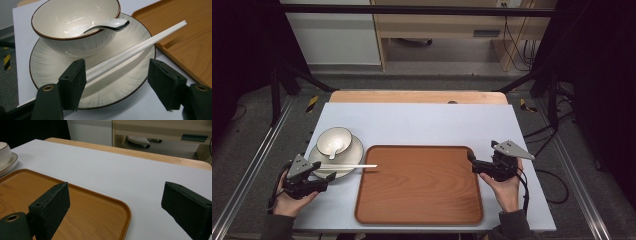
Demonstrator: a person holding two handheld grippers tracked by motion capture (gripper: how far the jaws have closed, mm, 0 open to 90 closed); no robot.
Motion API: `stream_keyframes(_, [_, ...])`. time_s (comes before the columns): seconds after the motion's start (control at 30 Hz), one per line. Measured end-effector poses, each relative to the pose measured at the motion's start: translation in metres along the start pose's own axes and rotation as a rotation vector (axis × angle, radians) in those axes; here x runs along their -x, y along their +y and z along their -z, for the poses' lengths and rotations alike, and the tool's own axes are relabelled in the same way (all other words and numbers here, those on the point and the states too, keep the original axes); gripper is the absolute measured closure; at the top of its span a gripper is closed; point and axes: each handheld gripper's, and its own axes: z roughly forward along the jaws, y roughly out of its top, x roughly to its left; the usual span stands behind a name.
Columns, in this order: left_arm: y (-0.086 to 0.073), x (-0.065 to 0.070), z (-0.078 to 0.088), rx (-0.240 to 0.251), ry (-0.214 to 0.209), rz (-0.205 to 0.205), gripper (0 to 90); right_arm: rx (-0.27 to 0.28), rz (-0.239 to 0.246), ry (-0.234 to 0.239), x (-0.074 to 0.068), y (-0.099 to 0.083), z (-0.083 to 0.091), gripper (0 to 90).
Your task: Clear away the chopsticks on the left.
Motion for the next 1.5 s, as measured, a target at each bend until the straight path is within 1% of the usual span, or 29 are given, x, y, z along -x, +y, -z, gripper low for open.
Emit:
stream_keyframes(0.07, [0.000, 0.000, -0.002, 0.004, 0.001, 0.002, 35.5, 0.001, -0.005, 0.001, -0.001, 0.000, 0.000, 8.4])
stream_keyframes(0.2, [0.002, -0.004, -0.008, -0.004, 0.004, -0.011, 41.0, -0.004, -0.001, 0.001, -0.001, 0.000, -0.001, 8.4])
stream_keyframes(0.33, [0.003, -0.003, -0.011, -0.008, -0.005, -0.019, 43.5, -0.002, 0.002, 0.001, -0.001, 0.000, -0.001, 8.4])
stream_keyframes(0.37, [0.003, -0.003, -0.013, -0.018, -0.005, -0.026, 44.7, 0.002, -0.004, 0.001, -0.001, 0.000, 0.000, 8.4])
stream_keyframes(0.5, [0.001, -0.003, -0.016, -0.032, -0.007, -0.029, 47.2, -0.001, 0.001, 0.000, 0.000, 0.000, 0.000, 8.3])
stream_keyframes(0.63, [0.001, -0.004, -0.016, -0.037, -0.007, -0.029, 49.7, -0.001, 0.000, 0.001, 0.000, 0.000, 0.000, 8.4])
stream_keyframes(0.67, [0.001, -0.004, -0.016, -0.039, -0.008, -0.028, 52.1, -0.002, 0.001, 0.000, 0.000, 0.000, 0.000, 8.4])
stream_keyframes(0.83, [0.000, -0.004, -0.017, -0.052, -0.011, -0.026, 57.8, -0.001, 0.000, -0.001, 0.000, 0.000, 0.000, 8.4])
stream_keyframes(1.0, [0.000, -0.003, -0.017, -0.057, -0.032, -0.030, 62.1, -0.001, -0.003, 0.000, 0.000, 0.000, -0.001, 8.3])
stream_keyframes(1.03, [0.000, -0.003, -0.017, -0.056, -0.036, -0.030, 64.3, -0.004, 0.001, 0.000, 0.000, -0.001, -0.001, 8.3])
stream_keyframes(1.17, [0.000, -0.003, -0.016, -0.056, -0.053, -0.024, 66.4, -0.005, 0.001, 0.000, 0.000, -0.001, -0.001, 8.3])
stream_keyframes(1.27, [0.000, -0.002, -0.016, -0.055, -0.060, -0.022, 69.1, -0.008, -0.002, -0.002, 0.000, -0.001, -0.001, 8.3])
stream_keyframes(1.33, [0.000, -0.001, -0.016, -0.060, -0.064, -0.024, 72.5, -0.009, -0.001, -0.003, 0.001, -0.001, -0.001, 8.3])
stream_keyframes(1.5, [0.000, -0.001, -0.016, -0.065, -0.078, -0.016, 75.5, -0.006, -0.001, -0.003, 0.001, -0.001, -0.001, 8.3])
